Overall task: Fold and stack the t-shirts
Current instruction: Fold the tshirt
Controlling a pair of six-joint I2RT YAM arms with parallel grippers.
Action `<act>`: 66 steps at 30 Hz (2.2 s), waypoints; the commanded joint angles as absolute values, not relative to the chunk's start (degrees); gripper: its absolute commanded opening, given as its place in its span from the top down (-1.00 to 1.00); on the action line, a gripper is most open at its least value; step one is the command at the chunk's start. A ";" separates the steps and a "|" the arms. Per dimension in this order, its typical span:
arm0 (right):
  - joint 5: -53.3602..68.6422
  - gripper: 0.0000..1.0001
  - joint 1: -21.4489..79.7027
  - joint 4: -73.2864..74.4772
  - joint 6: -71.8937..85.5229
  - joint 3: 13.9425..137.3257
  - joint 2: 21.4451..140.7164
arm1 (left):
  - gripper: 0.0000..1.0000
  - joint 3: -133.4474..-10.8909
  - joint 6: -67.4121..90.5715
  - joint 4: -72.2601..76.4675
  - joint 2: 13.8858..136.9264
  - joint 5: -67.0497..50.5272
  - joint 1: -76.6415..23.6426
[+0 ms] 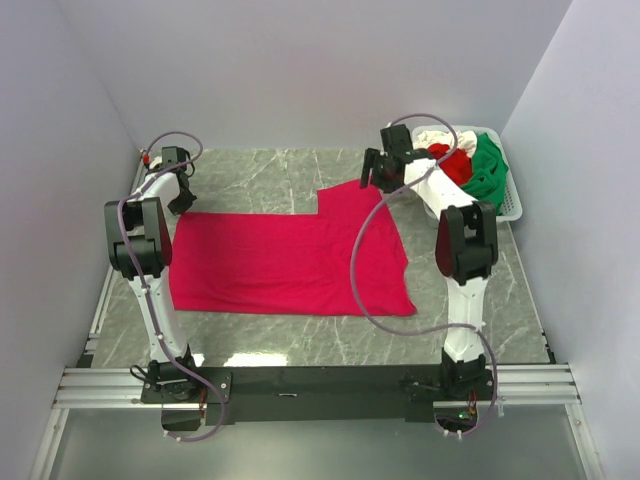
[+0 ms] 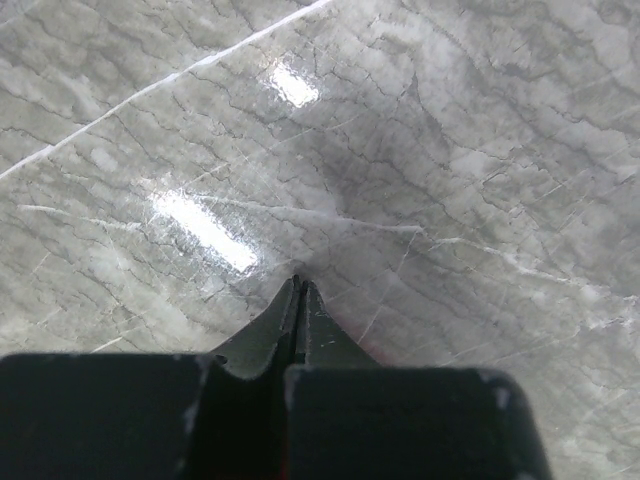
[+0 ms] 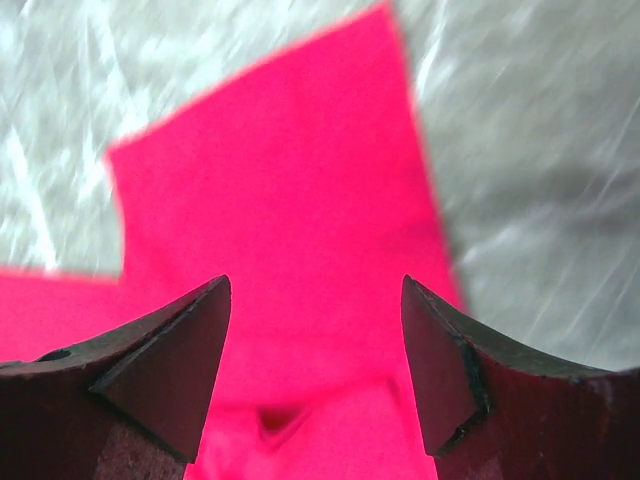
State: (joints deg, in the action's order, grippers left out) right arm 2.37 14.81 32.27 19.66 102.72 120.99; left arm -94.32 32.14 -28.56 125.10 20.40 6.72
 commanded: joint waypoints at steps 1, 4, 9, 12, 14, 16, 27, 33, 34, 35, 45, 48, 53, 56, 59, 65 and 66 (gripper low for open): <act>0.44 -0.50 12.57 34.98 19.60 110.20 125.84 | 0.99 -96.06 31.46 -29.36 125.51 19.78 6.59; 0.09 -0.50 12.22 37.87 19.42 119.93 131.91 | 0.99 -95.80 31.38 -29.18 124.81 19.43 6.68; 0.17 -0.49 12.04 40.61 20.30 129.10 139.64 | 0.99 -95.27 31.38 -29.00 123.49 18.81 6.59; -1.04 -0.47 12.04 39.03 22.40 130.87 141.50 | 0.99 -95.01 31.38 -28.92 122.79 18.37 6.50; -0.97 -0.47 11.87 38.32 23.20 132.09 142.29 | 0.99 -94.92 31.38 -28.83 122.17 18.28 6.50; -1.14 -0.47 11.87 38.67 24.16 133.85 143.87 | 0.99 -95.18 31.38 -28.92 121.91 18.19 6.33; -0.97 -0.44 12.48 39.55 25.58 139.04 149.93 | 0.99 -95.54 31.20 -29.18 121.11 17.23 5.54; -2.54 -0.35 13.01 39.64 25.49 139.75 151.00 | 0.99 -95.27 31.11 -29.27 120.59 17.05 5.27; -2.64 -0.32 13.09 39.81 25.31 139.92 151.08 | 0.99 -95.27 31.03 -29.27 120.50 16.96 5.19; -2.81 -0.29 13.27 39.99 25.31 140.01 151.08 | 0.99 -95.19 31.03 -29.27 120.32 16.96 5.19; -3.16 -0.06 13.89 41.84 24.17 141.77 152.31 | 0.99 -94.57 31.03 -29.00 118.74 16.52 5.19; -2.55 0.01 13.80 42.45 24.00 142.73 153.02 | 0.99 -94.57 31.03 -29.00 118.65 16.52 5.19; -2.98 0.66 13.71 41.49 24.08 141.51 151.97 | 0.99 -94.22 31.03 -28.65 118.83 16.70 5.27; -2.99 0.99 13.80 38.34 24.26 137.65 149.52 | 0.99 -93.87 31.03 -28.04 118.74 16.96 5.19; -1.06 1.00 13.71 33.78 24.26 132.47 146.36 | 0.99 -93.60 30.94 -27.34 118.74 17.23 5.19; 3.51 1.00 13.62 21.21 24.96 116.83 134.77 | 0.99 -90.18 31.11 -23.65 115.67 17.66 5.19; 3.60 1.00 13.71 19.88 25.05 114.72 133.00 | 0.99 -88.87 31.20 -22.95 115.06 17.93 5.27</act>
